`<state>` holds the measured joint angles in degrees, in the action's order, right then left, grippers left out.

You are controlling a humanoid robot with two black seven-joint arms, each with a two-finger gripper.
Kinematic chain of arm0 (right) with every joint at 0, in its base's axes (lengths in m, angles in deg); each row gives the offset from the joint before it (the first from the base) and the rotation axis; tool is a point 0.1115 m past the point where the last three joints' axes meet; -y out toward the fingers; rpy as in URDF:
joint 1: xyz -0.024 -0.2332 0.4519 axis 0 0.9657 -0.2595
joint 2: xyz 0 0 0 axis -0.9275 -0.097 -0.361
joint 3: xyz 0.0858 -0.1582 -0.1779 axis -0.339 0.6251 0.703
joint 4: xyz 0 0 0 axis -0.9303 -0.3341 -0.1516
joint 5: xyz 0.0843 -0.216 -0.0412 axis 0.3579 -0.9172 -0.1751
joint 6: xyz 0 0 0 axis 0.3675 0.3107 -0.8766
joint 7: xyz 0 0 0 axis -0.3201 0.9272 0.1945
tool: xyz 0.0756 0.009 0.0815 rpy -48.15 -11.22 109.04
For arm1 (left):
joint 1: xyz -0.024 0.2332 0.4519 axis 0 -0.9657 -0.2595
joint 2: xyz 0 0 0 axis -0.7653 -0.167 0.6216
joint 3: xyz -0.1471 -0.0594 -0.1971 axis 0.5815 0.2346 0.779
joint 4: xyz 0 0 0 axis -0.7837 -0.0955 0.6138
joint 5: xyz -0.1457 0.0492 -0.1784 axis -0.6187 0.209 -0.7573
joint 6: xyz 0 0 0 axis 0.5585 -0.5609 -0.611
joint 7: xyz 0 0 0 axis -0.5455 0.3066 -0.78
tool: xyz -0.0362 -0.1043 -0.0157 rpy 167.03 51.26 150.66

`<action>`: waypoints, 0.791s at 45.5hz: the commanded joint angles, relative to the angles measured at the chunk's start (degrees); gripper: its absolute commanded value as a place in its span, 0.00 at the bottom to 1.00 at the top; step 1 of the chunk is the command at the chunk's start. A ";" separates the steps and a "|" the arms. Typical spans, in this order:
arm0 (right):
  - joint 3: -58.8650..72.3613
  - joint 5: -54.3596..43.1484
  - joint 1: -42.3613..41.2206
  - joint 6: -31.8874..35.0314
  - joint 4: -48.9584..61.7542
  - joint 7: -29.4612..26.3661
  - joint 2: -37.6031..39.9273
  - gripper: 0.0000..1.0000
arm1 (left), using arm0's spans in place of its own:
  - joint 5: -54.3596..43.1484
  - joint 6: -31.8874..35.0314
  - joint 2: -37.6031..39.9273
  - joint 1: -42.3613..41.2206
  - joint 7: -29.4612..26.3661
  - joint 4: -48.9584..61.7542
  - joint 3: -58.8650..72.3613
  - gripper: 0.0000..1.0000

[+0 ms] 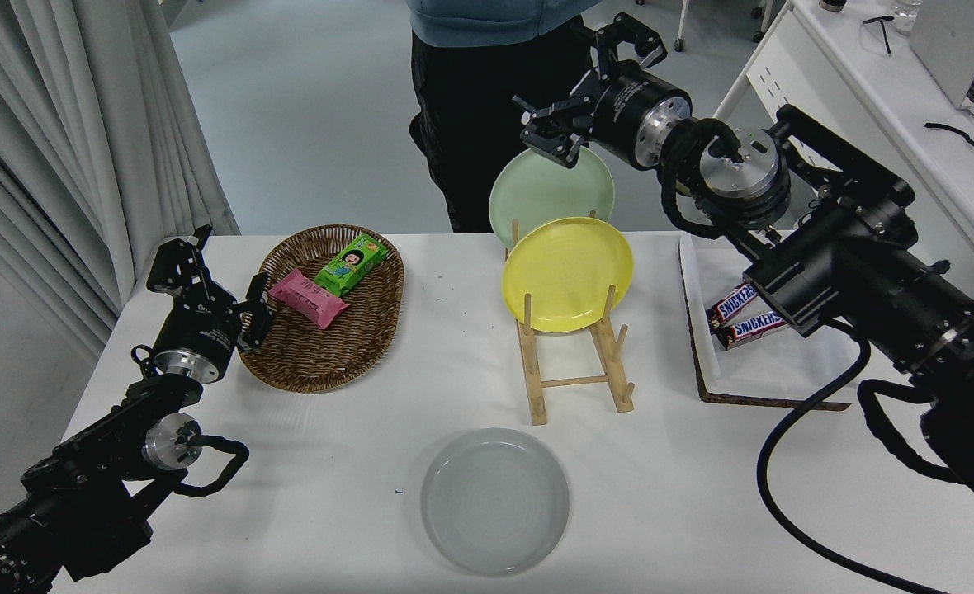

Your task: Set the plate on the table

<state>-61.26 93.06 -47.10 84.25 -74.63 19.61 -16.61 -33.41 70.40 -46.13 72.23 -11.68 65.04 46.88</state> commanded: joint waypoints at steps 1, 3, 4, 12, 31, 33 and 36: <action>-3.70 -5.30 2.16 4.03 3.63 4.69 1.71 1.00 | 0.01 0.00 0.00 0.00 0.00 0.00 0.00 1.00; -3.62 -5.65 2.43 4.21 3.72 4.60 2.59 1.00 | 0.01 0.00 0.00 0.00 0.00 0.00 0.00 1.00; -3.53 -5.65 2.51 4.21 3.72 4.60 3.03 1.00 | 0.01 0.00 0.00 0.00 0.00 0.00 0.00 1.00; -3.62 -5.74 4.45 6.40 7.40 4.60 4.79 1.00 | 0.01 0.00 0.00 0.00 0.00 0.00 0.00 1.00; -2.82 -9.77 12.71 16.25 11.98 4.07 5.84 1.00 | 0.01 0.00 0.00 0.00 0.00 0.00 0.00 1.00; -3.00 -10.83 13.59 16.08 12.77 4.07 5.93 1.00 | 0.01 0.00 0.00 0.00 0.00 0.00 0.00 1.00; -3.00 -11.71 14.99 16.16 13.04 4.07 5.93 1.00 | 0.01 0.00 0.00 0.00 0.00 0.00 0.00 1.00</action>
<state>-64.10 84.85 -36.78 97.95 -63.67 23.82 -11.43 -33.40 70.40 -46.13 72.23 -11.68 65.04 46.88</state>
